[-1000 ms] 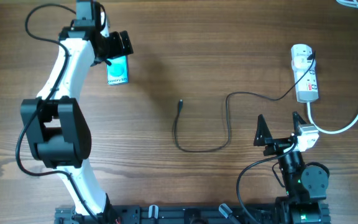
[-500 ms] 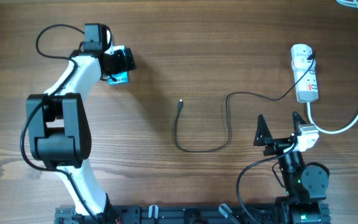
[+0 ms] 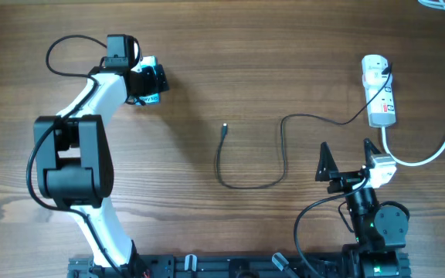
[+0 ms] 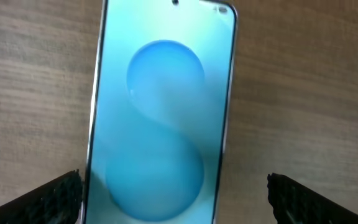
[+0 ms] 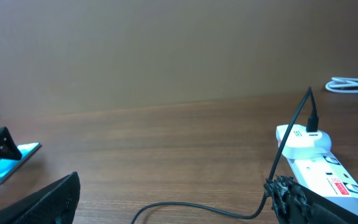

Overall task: Plug charger to phone and switch on socket
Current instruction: 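Lower the left gripper and grasp the phone by its sides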

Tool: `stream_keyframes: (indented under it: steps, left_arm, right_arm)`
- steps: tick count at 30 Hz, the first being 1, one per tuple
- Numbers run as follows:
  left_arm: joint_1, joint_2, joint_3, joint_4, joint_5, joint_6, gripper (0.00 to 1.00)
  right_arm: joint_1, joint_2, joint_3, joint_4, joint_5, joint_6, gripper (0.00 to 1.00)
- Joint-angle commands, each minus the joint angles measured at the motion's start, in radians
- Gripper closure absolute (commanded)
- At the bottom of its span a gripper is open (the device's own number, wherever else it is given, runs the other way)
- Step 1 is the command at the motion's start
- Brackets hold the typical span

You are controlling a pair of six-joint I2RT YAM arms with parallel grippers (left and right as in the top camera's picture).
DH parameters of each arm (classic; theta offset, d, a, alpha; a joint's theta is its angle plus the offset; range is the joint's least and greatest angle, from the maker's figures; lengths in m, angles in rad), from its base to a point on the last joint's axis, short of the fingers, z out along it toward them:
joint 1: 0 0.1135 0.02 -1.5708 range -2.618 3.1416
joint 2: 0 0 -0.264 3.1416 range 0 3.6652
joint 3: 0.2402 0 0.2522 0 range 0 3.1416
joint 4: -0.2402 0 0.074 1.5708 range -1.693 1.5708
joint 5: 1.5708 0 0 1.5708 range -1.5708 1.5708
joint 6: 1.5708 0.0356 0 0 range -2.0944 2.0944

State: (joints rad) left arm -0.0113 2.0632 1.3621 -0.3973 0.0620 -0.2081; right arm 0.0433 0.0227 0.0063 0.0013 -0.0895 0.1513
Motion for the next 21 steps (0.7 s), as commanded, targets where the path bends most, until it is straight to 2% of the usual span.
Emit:
stream_keyframes:
  steps: [1, 9, 12, 18, 21]
  left_arm:
    - [-0.004, 0.047, -0.010, 0.046, -0.067, -0.004, 0.00]
    - [-0.004, 0.071, -0.010, 0.071, -0.067, -0.005, 0.01]
    - [-0.004, 0.071, -0.010, 0.027, -0.066, -0.004, 0.14]
    - [-0.004, 0.071, -0.010, -0.064, -0.066, -0.005, 0.17]
    - [-0.004, 0.071, -0.010, -0.102, -0.066, -0.005, 0.14]
  right_arm:
    - [0.003, 0.002, -0.001, 0.004, -0.012, -0.018, 0.00]
    - [0.003, 0.002, -0.001, 0.004, -0.012, -0.019, 0.00]
    - [0.003, 0.002, -0.001, 0.004, -0.012, -0.018, 0.01]
    - [0.003, 0.002, -0.001, 0.004, -0.012, -0.018, 0.00]
    - [0.003, 0.002, -0.001, 0.004, -0.012, -0.018, 0.00]
